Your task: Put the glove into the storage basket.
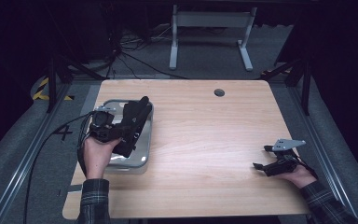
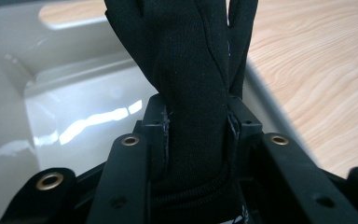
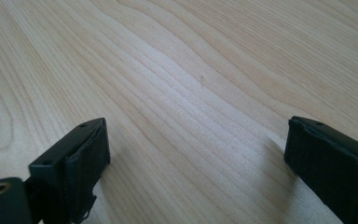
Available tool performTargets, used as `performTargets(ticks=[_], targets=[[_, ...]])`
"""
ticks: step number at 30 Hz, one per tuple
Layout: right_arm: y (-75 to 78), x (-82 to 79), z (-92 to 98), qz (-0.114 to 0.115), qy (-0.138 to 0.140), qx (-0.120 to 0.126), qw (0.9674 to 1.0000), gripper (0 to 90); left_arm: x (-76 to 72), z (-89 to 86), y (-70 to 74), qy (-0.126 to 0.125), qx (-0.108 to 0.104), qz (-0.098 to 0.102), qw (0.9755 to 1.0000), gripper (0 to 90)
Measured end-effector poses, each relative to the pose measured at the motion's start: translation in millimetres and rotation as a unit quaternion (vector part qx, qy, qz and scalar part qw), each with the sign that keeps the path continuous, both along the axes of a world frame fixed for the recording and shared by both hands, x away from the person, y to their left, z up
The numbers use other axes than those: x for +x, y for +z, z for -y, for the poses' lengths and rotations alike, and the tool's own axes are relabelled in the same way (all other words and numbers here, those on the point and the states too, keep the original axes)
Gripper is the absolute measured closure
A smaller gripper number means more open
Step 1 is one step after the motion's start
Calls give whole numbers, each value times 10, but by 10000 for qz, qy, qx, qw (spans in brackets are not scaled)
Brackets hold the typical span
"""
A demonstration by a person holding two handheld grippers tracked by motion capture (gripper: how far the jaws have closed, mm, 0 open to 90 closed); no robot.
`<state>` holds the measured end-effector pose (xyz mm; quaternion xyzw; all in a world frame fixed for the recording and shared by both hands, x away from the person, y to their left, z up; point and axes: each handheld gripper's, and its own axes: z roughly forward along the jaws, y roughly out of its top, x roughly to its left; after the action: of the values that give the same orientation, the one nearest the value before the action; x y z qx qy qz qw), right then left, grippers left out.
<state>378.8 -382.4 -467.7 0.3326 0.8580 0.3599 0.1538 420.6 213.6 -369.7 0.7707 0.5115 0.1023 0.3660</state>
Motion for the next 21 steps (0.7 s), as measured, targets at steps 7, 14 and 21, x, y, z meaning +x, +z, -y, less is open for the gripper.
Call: performTargets(ticks=[7,14,21], targets=[[0,0,0,0,0,0,10000,71,115,-34,-201,30,103,-308,9995,661],[0,0,0,-1,0,0,10000,71,167,-27,-272,131,165,-503,9985,647],[0,0,0,-1,-1,0,10000,70,204,-40,-299,312,226,-502,9980,369]])
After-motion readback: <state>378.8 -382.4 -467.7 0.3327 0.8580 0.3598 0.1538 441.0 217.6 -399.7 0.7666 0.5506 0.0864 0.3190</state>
